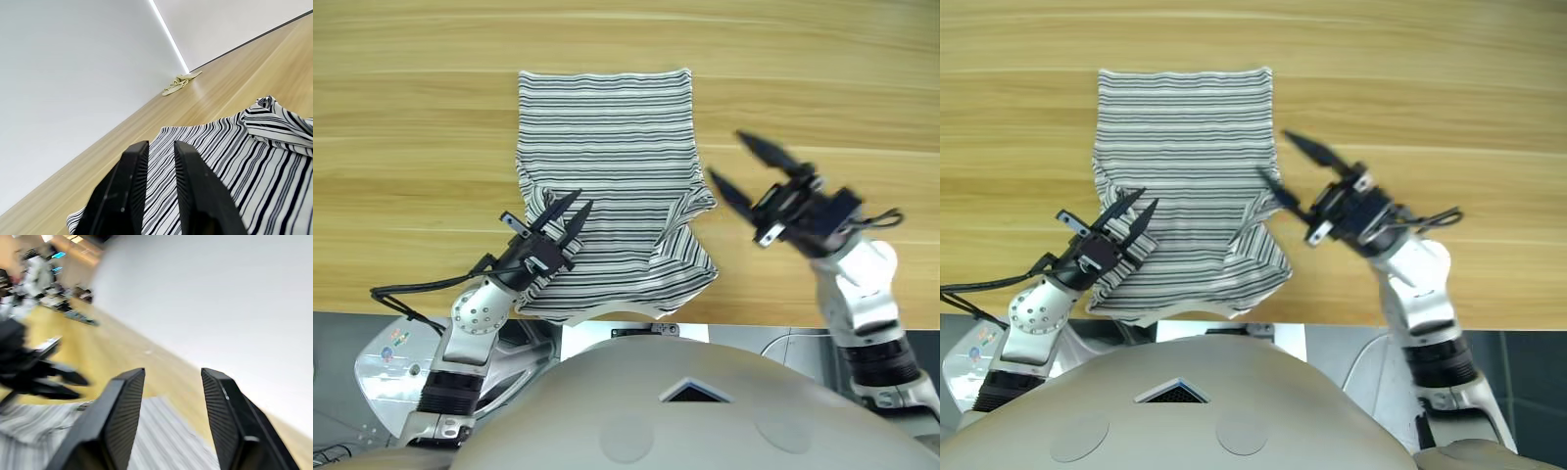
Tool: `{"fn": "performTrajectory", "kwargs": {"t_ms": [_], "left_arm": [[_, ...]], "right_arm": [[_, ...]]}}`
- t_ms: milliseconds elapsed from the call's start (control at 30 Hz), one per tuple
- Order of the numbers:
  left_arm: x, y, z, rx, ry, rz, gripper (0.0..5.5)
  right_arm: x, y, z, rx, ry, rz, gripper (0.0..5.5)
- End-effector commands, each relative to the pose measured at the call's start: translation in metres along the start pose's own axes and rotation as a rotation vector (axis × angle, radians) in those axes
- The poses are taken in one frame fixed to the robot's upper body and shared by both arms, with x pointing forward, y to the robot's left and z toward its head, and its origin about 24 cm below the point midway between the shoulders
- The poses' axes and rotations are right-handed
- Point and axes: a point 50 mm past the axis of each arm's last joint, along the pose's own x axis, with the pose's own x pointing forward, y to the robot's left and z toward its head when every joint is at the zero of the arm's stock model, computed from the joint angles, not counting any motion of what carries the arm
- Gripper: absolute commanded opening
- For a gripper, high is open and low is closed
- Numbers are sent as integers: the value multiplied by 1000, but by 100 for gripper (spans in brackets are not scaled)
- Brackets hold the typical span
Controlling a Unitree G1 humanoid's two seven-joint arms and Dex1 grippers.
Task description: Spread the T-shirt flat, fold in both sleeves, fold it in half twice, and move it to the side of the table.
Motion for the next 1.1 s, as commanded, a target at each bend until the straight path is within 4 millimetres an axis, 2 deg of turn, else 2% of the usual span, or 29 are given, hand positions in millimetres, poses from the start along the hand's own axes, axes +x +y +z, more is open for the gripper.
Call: {"fn": "performTrajectory", "kwargs": {"t_ms": [33, 100, 133, 300, 400, 533, 733, 933, 1100], "left_arm": [[0, -3, -1, 6, -3, -40, 97], [1, -3, -1, 7, -8, -41, 97], [1, -2, -1, 8, -9, -39, 97], [3, -1, -1, 12, -12, -31, 97], [3, -1, -1, 11, -13, -28, 97], [4, -1, -2, 8, -15, -25, 97], [5, -2, -2, 2, -20, -27, 97], [7, -2, -4, -5, -22, -23, 97], [10, -4, -5, -15, -27, -29, 97]], "right_arm": [[-57, -1, -50, -117, 441, 63, 213], [-91, 8, -80, -148, 672, 102, 213], [-99, 9, -88, -150, 725, 98, 213], [-96, 1, -103, -178, 756, 60, 213], [-81, 3, -106, -197, 711, 88, 213], [-44, 5, -105, -232, 611, 131, 213], [-15, 14, -95, -255, 508, 205, 213], [18, 6, -87, -282, 409, 197, 213], [47, 11, -82, -294, 329, 227, 213]]}}
